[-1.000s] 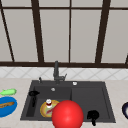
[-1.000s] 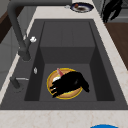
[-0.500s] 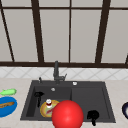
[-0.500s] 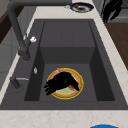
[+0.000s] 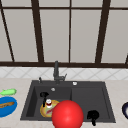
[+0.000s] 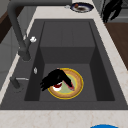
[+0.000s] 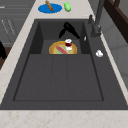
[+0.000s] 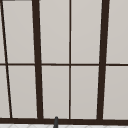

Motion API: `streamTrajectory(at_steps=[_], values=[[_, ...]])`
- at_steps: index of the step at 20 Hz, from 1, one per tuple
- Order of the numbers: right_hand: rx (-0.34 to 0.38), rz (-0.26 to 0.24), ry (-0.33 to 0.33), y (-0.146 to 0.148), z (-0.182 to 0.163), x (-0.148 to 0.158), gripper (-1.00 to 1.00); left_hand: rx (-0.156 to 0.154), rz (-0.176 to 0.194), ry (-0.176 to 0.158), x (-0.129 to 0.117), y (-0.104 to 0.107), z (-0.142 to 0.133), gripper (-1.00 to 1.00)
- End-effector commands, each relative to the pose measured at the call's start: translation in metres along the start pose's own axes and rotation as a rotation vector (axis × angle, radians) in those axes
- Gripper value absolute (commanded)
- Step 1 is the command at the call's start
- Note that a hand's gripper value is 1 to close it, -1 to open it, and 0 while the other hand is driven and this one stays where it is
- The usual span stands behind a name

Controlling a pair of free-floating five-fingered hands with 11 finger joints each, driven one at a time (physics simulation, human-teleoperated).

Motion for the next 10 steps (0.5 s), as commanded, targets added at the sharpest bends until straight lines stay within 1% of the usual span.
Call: streamTrajectory(at_steps=[1,2,3,4,5,7,8,9,10], values=[[0.000,0.000,0.000,0.000,0.000,0.000,0.00,-0.044,-0.001,0.041,-0.014,-0.003,-0.020,-1.00],[0.000,0.000,0.000,0.000,0.000,0.000,0.00,-0.048,-0.001,0.043,-0.017,-0.004,-0.025,-1.00],[0.000,0.000,0.000,0.000,0.000,0.000,0.00,-0.044,0.012,0.048,-0.020,-0.004,-0.027,-1.00],[0.000,0.000,0.000,0.000,0.000,0.000,0.00,-0.035,0.037,0.053,-0.024,-0.005,-0.029,-1.00],[0.000,0.000,0.000,0.000,0.000,0.000,0.00,-0.024,0.038,0.058,-0.027,-0.006,-0.031,-1.00],[0.000,0.000,0.000,0.000,0.000,0.000,0.00,-0.014,0.030,0.064,-0.031,-0.014,-0.039,-1.00],[0.000,0.000,0.000,0.000,0.000,0.000,0.00,-0.019,0.028,0.045,-0.035,-0.015,-0.037,-1.00],[0.000,0.000,0.000,0.000,0.000,0.000,0.00,-0.019,0.020,0.044,-0.038,-0.019,-0.038,-1.00],[0.000,0.000,0.000,0.000,0.000,0.000,0.00,-0.010,0.012,0.038,-0.039,-0.022,-0.038,-1.00]])
